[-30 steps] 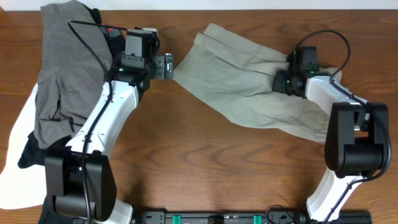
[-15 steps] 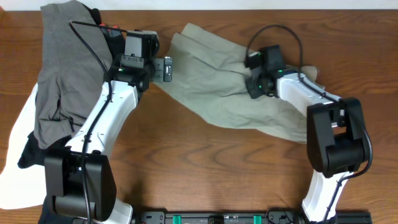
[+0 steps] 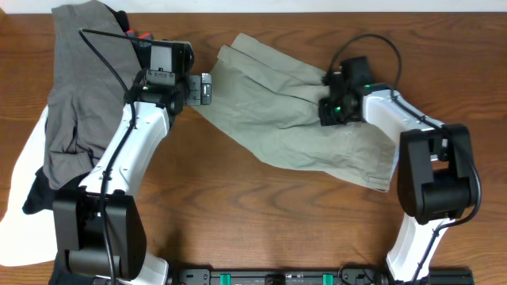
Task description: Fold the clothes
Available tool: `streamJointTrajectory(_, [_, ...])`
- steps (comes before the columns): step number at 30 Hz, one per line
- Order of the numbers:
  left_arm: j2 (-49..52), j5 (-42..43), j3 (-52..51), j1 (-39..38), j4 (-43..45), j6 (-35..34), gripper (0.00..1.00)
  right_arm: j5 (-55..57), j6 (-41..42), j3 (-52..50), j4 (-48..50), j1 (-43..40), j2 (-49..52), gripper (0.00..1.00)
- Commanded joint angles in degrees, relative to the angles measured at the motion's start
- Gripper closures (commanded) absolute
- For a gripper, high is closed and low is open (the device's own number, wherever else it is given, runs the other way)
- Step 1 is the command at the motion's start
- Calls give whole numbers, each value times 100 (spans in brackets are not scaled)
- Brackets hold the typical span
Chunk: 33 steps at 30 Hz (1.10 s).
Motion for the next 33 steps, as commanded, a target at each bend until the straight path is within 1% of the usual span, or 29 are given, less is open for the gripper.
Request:
streamJointTrajectory(1, [-24, 37, 72, 22, -33, 22, 2, 793, 540, -291, 238, -481, 385, 91])
streamJointTrajectory(5, [-22, 339, 72, 22, -31, 26, 2, 1088, 496, -291, 1196, -782, 391, 88])
streamJointTrajectory(8, [11, 520, 72, 22, -24, 26, 2, 859, 240, -289, 1827, -868, 393, 84])
streamJointTrajectory(10, [79, 719, 72, 22, 13, 31, 2, 546, 92, -243, 2031, -866, 365, 79])
streamJointTrajectory(12, [190, 911, 68, 22, 63, 59, 2, 140, 90, -122, 1930, -846, 260, 70])
streamJointTrajectory(14, [350, 1097, 61, 22, 136, 216, 2, -334, 92, 9, 1725, -824, 105, 56])
streamJointTrajectory(16, [590, 1360, 61, 22, 289, 444, 2, -713, 111, 175, 1414, -800, -116, 50])
streamJointTrajectory(19, [977, 1626, 61, 22, 697, 645, 2, -761, 151, 326, 922, -719, -555, 44])
streamJointTrajectory(24, [1475, 1974, 61, 7, 1593, 684, 1, -673, 57, 326, 435, -673, -1335, 36])
streamJointTrajectory(25, [1572, 2111, 61, -9, 1792, 710, 2, -673, 46, 326, 326, -673, -1499, 34])
streamJointTrajectory(26, [1635, 2199, 61, -24, 1932, 732, 5, -673, 35, 326, 260, -673, -1591, 33])
streamJointTrajectory(27, [1714, 2280, 61, -46, 2087, 745, 10, -656, 24, 326, 192, -673, -1692, 33])
streamJointTrajectory(29, [1880, 2354, 61, -107, 2389, 750, 24, -566, 22, 326, 63, -667, -1867, 34])
streamJointTrajectory(31, [2013, 2356, 61, -175, 2566, 859, 38, -544, 22, 326, -52, -664, -1974, 38])
streamJointTrajectory(32, [2081, 2356, 61, -216, 2634, 907, 50, -544, 22, 326, -103, -664, -2002, 39])
streamJointTrajectory(33, [2142, 2356, 61, -262, 2671, 953, 65, -544, 22, 323, -146, -662, -2011, 41])
